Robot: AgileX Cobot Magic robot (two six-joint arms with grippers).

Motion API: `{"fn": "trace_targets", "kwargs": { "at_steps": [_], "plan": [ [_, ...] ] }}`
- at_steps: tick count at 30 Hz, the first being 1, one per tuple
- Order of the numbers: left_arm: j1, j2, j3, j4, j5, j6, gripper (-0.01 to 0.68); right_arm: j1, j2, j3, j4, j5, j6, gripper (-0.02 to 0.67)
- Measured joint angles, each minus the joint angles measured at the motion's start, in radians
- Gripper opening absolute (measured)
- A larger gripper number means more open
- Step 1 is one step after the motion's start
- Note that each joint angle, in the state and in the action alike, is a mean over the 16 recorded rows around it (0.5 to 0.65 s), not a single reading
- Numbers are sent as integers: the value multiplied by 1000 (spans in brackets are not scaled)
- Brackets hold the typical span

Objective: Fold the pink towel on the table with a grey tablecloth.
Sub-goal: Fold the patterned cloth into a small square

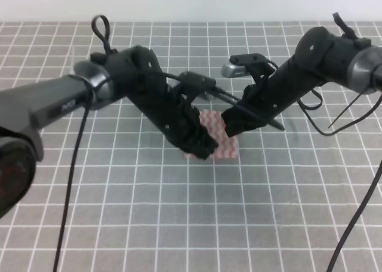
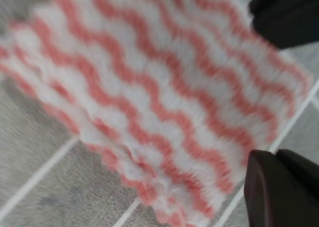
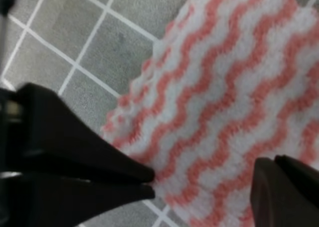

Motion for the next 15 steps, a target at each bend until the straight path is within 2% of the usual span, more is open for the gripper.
{"fn": "trace_targets", "kwargs": {
  "at_steps": [8, 15],
  "plan": [
    [1, 16, -1, 0, 18, 0, -1, -1, -19, 0, -13, -1, 3, -16],
    [2, -109, -1, 40, 10, -9, -1, -3, -132, -1, -36, -37, 20, -16]
  ]
}}
